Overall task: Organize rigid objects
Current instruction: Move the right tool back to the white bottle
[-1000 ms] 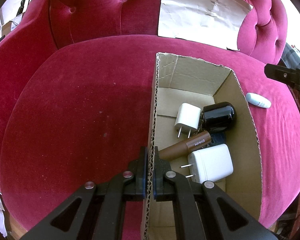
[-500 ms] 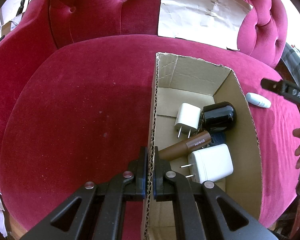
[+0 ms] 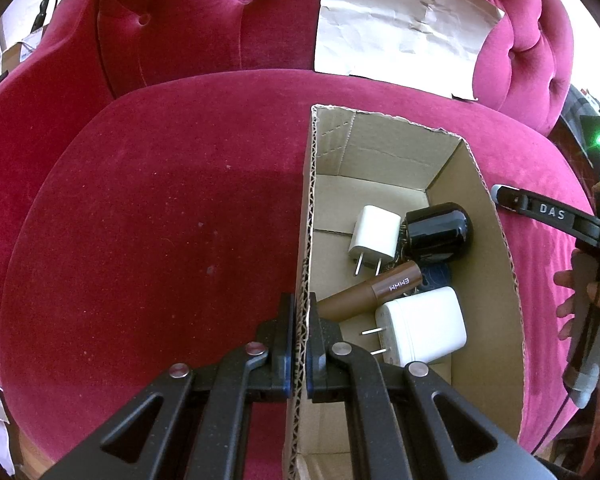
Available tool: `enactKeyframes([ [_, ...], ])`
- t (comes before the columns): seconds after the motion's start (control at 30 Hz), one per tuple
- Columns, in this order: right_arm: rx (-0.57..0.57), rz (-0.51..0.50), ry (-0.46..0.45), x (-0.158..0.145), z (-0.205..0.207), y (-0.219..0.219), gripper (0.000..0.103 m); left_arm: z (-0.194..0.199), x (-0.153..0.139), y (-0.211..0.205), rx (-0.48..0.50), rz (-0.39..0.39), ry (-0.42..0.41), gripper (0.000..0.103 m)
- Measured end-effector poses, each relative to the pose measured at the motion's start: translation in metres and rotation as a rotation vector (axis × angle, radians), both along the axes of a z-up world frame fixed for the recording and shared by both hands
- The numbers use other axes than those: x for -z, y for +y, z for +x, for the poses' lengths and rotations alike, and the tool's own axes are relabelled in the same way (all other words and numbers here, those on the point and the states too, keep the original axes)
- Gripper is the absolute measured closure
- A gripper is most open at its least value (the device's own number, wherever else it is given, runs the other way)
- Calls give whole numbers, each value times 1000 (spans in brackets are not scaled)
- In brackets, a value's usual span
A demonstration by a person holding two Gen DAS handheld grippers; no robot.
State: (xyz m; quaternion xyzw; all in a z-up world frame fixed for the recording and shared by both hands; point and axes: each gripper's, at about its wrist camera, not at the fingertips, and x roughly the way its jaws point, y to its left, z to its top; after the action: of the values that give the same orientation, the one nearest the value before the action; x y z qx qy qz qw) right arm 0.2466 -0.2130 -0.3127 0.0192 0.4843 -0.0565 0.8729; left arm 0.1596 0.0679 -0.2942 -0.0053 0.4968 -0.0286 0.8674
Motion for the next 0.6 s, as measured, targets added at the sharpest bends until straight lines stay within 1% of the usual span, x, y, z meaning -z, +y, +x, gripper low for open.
enactKeyframes([
  [0.33, 36, 32, 19, 12, 12, -3, 0, 0, 0, 0, 0, -3, 0, 100],
  [0.6, 40, 47, 19, 13, 13, -3, 0, 0, 0, 2, 4, -10, 2, 100],
])
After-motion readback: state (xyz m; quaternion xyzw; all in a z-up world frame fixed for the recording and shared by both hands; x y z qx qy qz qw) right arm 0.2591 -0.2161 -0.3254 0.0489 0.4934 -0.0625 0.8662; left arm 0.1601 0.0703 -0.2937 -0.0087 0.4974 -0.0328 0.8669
